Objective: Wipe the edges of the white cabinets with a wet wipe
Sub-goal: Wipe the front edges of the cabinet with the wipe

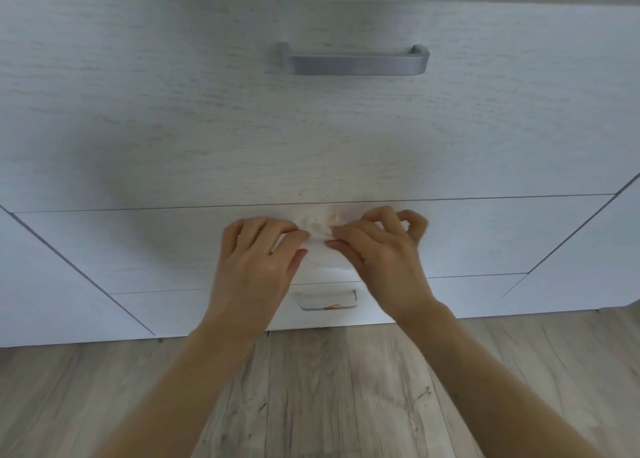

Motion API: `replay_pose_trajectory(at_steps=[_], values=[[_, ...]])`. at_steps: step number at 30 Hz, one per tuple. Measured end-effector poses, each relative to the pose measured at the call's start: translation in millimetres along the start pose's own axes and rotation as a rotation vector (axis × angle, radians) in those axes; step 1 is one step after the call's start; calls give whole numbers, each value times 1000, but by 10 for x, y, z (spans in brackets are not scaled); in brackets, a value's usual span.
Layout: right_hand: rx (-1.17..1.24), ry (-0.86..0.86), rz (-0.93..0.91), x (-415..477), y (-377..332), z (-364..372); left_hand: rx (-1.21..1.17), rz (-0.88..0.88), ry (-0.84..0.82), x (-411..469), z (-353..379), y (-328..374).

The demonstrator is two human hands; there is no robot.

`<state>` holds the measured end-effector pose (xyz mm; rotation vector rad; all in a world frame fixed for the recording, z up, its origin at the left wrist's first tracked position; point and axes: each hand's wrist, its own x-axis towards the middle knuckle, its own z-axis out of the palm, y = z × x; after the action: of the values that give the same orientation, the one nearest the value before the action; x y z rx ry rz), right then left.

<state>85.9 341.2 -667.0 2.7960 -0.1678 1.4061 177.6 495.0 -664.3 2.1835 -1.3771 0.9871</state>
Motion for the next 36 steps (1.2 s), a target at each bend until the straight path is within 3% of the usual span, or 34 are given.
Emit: replay_pose_trajectory(at_steps=[6,12,18,24,30,36], values=[[-96,22,-72,-123,272,-151,27,42,33,121,102,191],[54,59,1,-85,-7,-7,32,4,25,92,33,54],[107,-46,63,6,-133,34,-68,-74,-34,53,0,-38],[177,-168,38,-71,198,-157,-116,-4,20,195,97,177],[119,9,69,-114,-28,15,-59,40,30,166,41,40],[181,-58,47,-77,-180,124,-71,88,66,142,20,-107]])
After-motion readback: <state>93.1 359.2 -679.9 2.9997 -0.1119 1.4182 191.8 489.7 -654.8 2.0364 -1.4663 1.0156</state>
